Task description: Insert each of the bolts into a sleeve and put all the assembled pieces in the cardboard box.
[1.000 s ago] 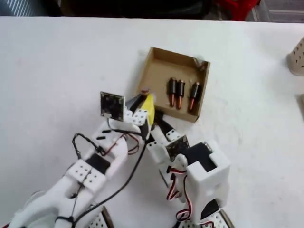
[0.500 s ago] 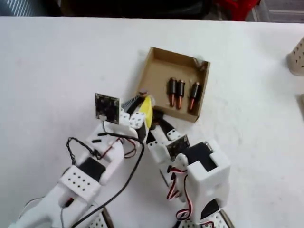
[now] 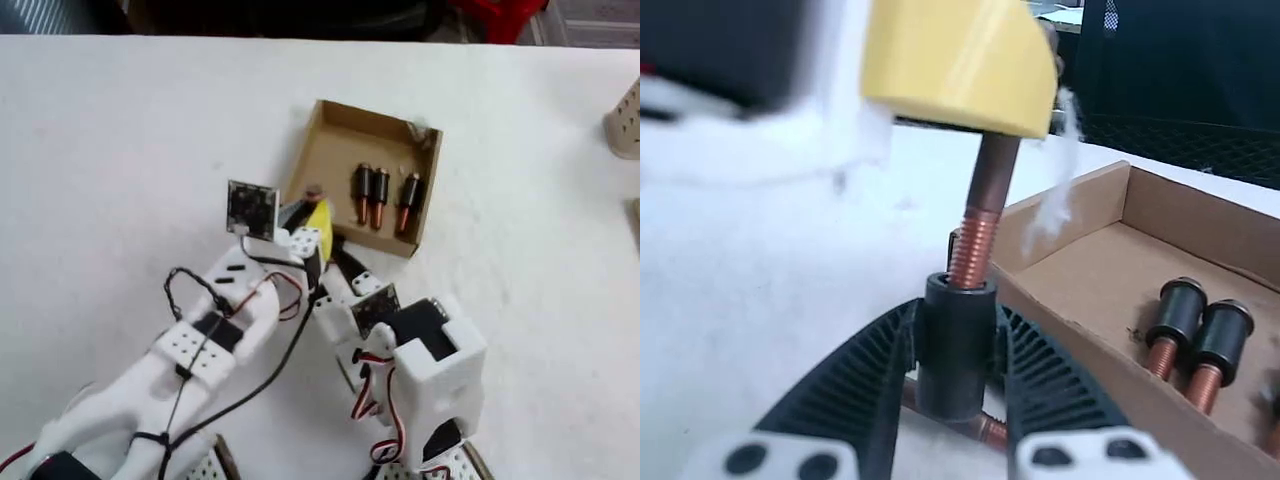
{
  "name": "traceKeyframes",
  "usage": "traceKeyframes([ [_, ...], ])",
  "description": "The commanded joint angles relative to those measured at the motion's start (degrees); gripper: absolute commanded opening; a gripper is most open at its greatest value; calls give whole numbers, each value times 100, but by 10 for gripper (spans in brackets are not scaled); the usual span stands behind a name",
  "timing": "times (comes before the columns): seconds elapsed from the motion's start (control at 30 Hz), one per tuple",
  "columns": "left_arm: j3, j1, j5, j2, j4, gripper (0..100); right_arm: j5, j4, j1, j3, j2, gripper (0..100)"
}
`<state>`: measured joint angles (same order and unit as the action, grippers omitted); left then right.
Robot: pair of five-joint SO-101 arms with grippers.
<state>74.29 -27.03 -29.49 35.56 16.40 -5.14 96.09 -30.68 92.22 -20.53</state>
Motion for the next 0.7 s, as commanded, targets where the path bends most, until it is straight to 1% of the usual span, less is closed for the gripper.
traceKeyframes([
  [0.0, 9, 31, -44, 400, 114, 23, -9, 136, 40, 53, 215, 17],
  [0.07, 9, 75, -26, 400, -167, 23, 9, 145, 66, 62, 242, 17],
  [0.13, -26, -4, -26, 435, -624, 23, 0, 251, 101, 62, 198, 16],
  [0.3, -53, -40, -18, 629, -985, 23, 9, 277, 207, 62, 233, 16],
  [0.4, -53, -57, 264, 866, -1477, 23, 26, 295, 312, 53, 242, 16],
  [0.53, -53, -312, 695, 954, -2127, 23, 26, 303, 321, 44, 242, 17],
  [0.67, -53, -462, 1011, 954, -2435, 23, 26, 303, 321, 44, 242, 17],
])
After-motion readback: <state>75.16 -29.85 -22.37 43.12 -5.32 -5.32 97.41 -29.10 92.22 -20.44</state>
